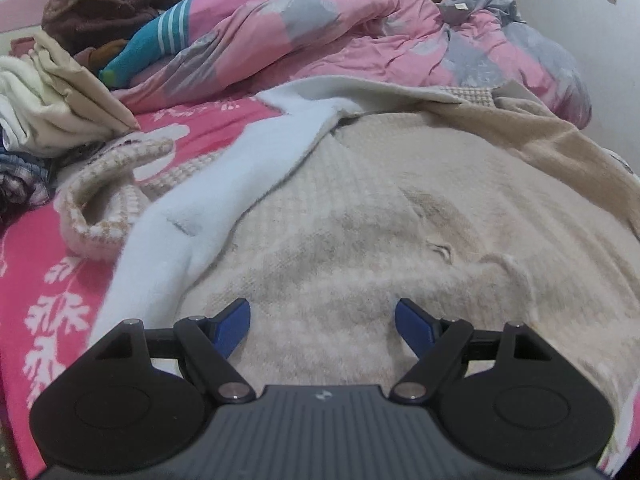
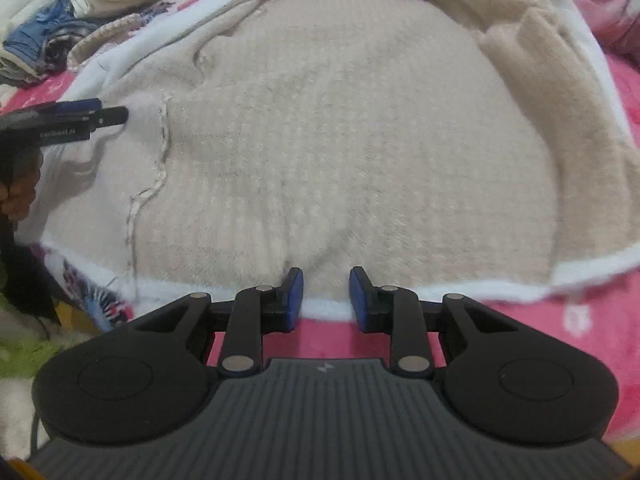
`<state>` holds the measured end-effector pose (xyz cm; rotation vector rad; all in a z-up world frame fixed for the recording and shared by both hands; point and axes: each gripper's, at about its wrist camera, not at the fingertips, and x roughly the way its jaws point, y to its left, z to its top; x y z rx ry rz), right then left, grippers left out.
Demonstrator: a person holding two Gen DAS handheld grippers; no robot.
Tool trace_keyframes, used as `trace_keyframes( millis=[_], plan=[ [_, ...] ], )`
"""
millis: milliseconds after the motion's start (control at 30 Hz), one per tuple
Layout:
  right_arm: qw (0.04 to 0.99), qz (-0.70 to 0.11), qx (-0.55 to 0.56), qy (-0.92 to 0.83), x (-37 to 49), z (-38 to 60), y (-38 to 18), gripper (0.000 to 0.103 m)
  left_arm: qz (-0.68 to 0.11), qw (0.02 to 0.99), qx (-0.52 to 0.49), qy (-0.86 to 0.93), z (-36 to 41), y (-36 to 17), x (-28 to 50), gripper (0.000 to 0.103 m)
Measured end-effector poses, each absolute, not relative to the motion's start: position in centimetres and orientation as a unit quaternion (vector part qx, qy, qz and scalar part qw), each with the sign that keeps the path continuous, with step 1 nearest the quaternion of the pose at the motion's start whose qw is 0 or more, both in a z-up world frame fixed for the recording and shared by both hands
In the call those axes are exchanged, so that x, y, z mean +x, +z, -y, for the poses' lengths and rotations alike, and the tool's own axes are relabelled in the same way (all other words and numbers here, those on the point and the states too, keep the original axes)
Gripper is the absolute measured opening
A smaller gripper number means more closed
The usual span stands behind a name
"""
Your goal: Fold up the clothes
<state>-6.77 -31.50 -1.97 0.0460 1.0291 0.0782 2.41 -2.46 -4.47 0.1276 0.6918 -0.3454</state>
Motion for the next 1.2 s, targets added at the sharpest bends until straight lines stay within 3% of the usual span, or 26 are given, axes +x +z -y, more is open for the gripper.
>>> trace_keyframes(
  millis=[133,233,400,600,833,1000,1100,1200],
  plan=[
    [0.912,-0.403,0.030,0.072,-2.8,29.1,1.3,0.025,-0.337,0.924,0.072,-0.167,2.8,-3.8,1.5,0.081],
    [0.919,-0.374,0.037,0.115,1.6,26.4,0.5,0.025,-0.344,0.918,0.084,-0.176,3.4,-3.6,0.4,0.081],
    [0.871,-0.470,0.024,0.144,1.5,24.8,-4.9,0.025,-0.369,0.900,0.106,-0.209,3.5,-4.3,-1.6,0.081],
    [0.852,-0.505,0.025,0.137,-5.2,26.0,-2.5,0.026,-0.368,0.880,0.132,-0.269,3.0,-3.8,-4.8,0.081],
    [0.899,-0.398,0.042,0.175,-2.1,22.8,-1.0,0.026,-0.360,0.865,0.160,-0.310,3.6,-3.8,-8.0,0.081],
    [0.875,-0.444,0.017,0.191,-4.8,21.6,-5.0,0.028,-0.363,0.860,0.113,-0.341,2.0,-3.0,-8.3,0.081],
    [0.853,-0.480,0.023,0.202,-7.8,21.7,-4.1,0.028,-0.356,0.860,0.083,-0.355,1.3,-2.3,-7.6,0.080],
    [0.864,-0.459,0.034,0.205,-7.1,21.5,-3.2,0.028,-0.352,0.863,0.066,-0.356,1.2,-1.9,-6.8,0.077]
  ],
)
